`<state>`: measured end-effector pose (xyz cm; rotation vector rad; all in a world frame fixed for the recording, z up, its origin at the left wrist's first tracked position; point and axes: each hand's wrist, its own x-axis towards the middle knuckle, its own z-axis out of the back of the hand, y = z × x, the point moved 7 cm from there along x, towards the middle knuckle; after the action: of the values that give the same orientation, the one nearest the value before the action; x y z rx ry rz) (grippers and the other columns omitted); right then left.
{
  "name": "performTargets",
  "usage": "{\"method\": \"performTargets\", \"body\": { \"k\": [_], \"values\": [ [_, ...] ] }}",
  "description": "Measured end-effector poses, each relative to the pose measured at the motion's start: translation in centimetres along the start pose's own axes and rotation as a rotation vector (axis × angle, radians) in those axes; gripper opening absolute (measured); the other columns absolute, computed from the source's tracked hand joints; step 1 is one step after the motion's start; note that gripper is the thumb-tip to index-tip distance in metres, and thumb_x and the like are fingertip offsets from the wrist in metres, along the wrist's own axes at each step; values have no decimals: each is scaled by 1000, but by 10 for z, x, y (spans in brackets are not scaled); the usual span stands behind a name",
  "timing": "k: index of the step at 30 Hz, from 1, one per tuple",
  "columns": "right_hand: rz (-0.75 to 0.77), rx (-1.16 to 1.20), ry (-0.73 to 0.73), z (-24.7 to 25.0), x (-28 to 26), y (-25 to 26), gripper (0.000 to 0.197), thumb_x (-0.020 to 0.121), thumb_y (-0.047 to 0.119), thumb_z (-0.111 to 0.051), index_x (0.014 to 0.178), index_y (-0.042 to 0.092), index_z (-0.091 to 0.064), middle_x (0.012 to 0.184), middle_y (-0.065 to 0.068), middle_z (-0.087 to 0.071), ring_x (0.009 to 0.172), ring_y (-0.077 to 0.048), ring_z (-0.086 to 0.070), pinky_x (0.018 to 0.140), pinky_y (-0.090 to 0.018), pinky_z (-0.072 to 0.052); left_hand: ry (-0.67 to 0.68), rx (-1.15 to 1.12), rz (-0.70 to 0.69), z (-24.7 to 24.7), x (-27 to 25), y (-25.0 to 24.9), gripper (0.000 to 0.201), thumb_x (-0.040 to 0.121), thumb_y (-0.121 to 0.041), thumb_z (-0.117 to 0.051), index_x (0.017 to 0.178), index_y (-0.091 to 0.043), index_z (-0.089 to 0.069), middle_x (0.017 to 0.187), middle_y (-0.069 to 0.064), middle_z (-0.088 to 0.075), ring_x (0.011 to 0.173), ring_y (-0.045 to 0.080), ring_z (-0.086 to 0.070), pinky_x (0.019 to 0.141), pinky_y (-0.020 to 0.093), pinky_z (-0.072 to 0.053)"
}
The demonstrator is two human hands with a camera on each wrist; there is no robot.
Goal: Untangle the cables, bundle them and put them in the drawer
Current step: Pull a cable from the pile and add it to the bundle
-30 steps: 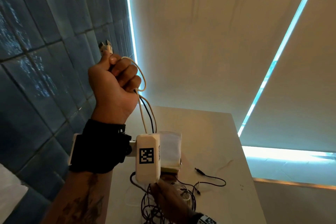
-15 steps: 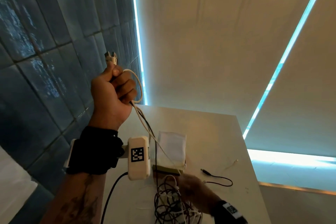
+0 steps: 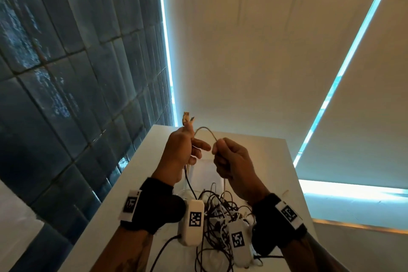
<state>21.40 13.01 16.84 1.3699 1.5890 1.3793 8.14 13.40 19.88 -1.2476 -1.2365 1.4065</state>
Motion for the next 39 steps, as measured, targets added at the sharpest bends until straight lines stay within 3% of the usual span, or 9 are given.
{"method": "performTargets", "body": {
  "k": [2, 6, 9, 13, 21, 27, 32, 35, 39],
  "values": [
    [31, -59, 73, -10, -4, 5, 30, 101, 25, -42, 79, 8, -55, 56, -1, -29, 45, -9, -22, 41, -24, -16, -14, -29, 7, 0, 0, -1, 40, 104, -43, -29, 103, -12, -53, 70, 8, -73, 52, 16, -64, 46, 26, -51],
    [27, -116, 120, -12, -10, -4, 32, 101, 25, -40, 79, 8, -55, 57, -1, -29, 46, -10, -23, 43, -24, -17, 94, -420, 24, -8, -6, -9, 44, 103, -39, -31, 78, -9, -51, 66, 8, -68, 66, 25, -69, 68, 40, -56],
    [0, -166, 94, -3, -14, -25, 32, 102, 22, -41, 75, 10, -54, 56, 4, -31, 46, -7, -24, 43, -18, -22, 169, -642, 7, -12, -8, -20, 43, 101, -39, -36, 66, -17, -41, 53, -3, -43, 43, 11, -45, 53, 27, -42],
    [-50, -357, 58, 21, -29, -77, 30, 102, 20, -44, 74, 13, -54, 57, 9, -39, 49, -5, -33, 46, -19, -28, 196, -671, -162, 1, -6, -45, 48, 103, -40, -34, 59, -21, -39, 51, -8, -28, 38, 5, -22, 40, 21, -19],
    [-175, -435, 13, 40, -49, -138, 30, 101, 9, -43, 72, 12, -48, 61, 10, -44, 51, 1, -42, 51, -14, -39, 192, -755, -285, 31, -11, -69, 41, 103, -37, -32, 65, -21, -33, 49, -10, -23, 35, 2, -18, 38, 20, -9],
    [-242, -554, 43, 47, -50, -166, 26, 101, 8, -44, 75, 7, -52, 66, 7, -50, 56, 5, -49, 59, -12, -41, 146, -750, -407, 66, -20, -99, 42, 102, -37, -30, 64, -22, -39, 48, -12, -23, 38, 2, -15, 36, 18, -12],
    [-290, -682, 33, 53, -45, -184, 33, 98, 11, -46, 67, 18, -54, 67, 7, -55, 60, 1, -51, 65, -25, -44, 108, -662, -397, 83, -27, -107, 41, 102, -37, -29, 65, -22, -37, 46, -11, -22, 36, 3, -15, 35, 19, -11],
    [-298, -589, -134, 60, -36, -164, 32, 97, 13, -51, 65, 13, -59, 61, 3, -55, 54, -5, -52, 57, -24, -46, 37, -520, -350, 78, -25, -88, 41, 103, -36, -31, 66, -21, -36, 45, -11, -23, 35, 3, -15, 37, 20, -8],
    [-181, -427, -271, 61, -22, -114, 25, 94, 16, -59, 70, 11, -65, 54, 6, -47, 46, -10, -38, 44, -22, -31, 15, -428, -221, 62, -9, -49, 41, 103, -37, -34, 65, -20, -37, 44, -9, -28, 33, 3, -18, 37, 14, -9]
  ]
}}
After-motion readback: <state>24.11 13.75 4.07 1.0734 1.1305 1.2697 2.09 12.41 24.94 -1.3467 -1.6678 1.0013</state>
